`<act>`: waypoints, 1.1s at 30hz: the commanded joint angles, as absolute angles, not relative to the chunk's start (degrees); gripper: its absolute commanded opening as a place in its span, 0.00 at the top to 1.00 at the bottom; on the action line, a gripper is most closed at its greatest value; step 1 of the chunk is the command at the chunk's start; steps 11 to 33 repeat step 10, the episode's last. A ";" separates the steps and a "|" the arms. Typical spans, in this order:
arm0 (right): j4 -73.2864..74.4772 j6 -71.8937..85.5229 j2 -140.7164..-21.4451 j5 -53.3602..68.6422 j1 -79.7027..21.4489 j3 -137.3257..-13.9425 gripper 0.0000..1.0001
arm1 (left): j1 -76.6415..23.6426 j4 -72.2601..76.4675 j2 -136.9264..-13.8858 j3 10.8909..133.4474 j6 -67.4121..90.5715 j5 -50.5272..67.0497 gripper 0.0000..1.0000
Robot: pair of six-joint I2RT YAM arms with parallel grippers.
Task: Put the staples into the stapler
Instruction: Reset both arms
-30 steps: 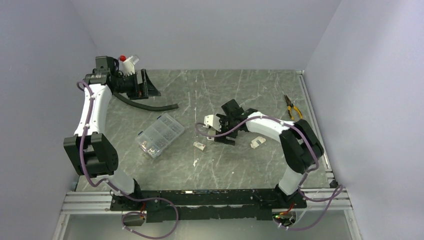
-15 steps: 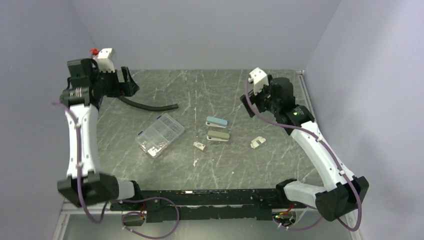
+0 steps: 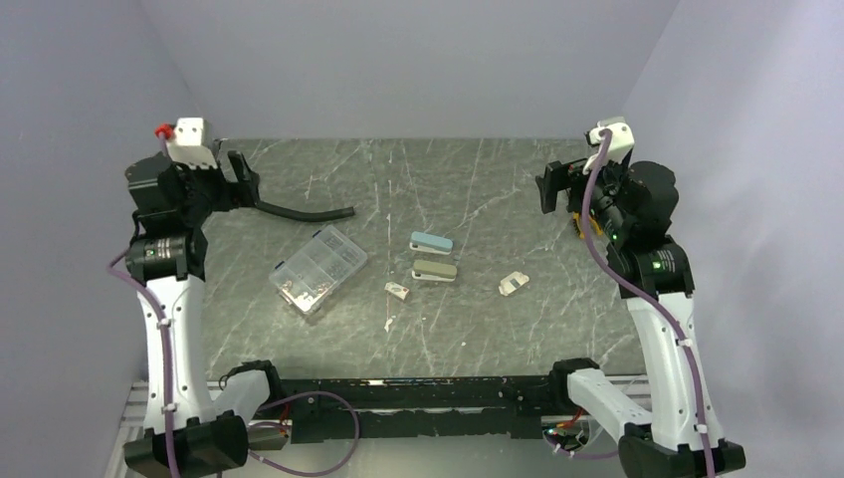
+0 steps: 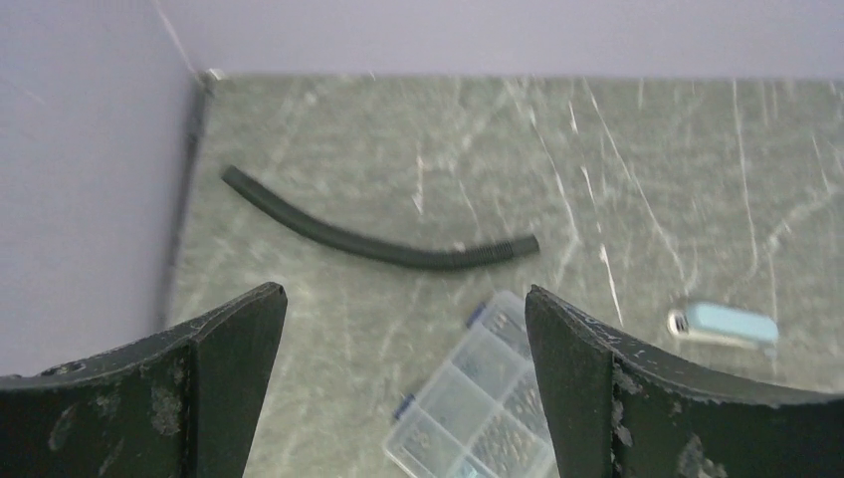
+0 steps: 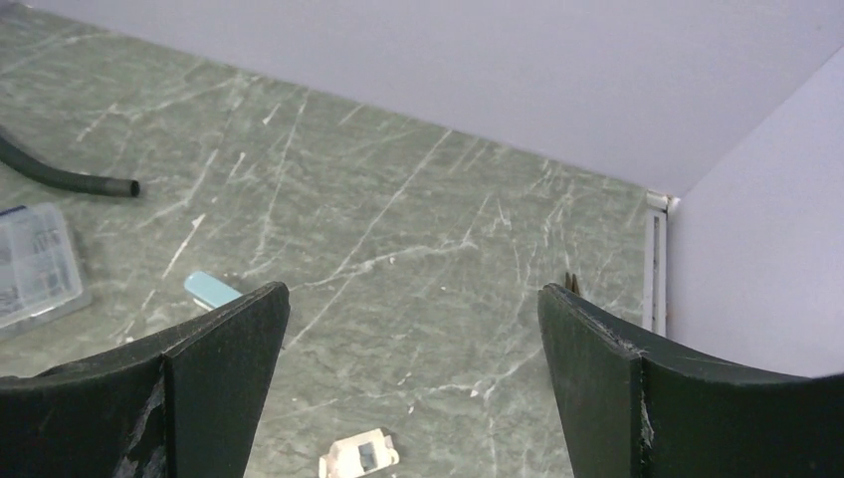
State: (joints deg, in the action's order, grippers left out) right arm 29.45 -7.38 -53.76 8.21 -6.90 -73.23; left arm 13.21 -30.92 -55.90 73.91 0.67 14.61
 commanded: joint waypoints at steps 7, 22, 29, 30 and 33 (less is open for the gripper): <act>29.67 -5.61 -54.68 13.51 -3.86 -73.95 0.00 | 13.21 -26.84 -54.05 68.83 4.05 23.63 0.05; 29.67 -5.29 -55.36 14.77 -2.67 -74.03 0.00 | 13.18 -27.99 -54.77 69.93 5.17 24.24 0.05; 29.67 -5.29 -55.36 14.77 -2.67 -74.03 0.00 | 13.18 -27.99 -54.77 69.93 5.17 24.24 0.05; 29.67 -5.29 -55.36 14.77 -2.67 -74.03 0.00 | 13.18 -27.99 -54.77 69.93 5.17 24.24 0.05; 29.67 -5.29 -55.36 14.77 -2.67 -74.03 0.00 | 13.18 -27.99 -54.77 69.93 5.17 24.24 0.05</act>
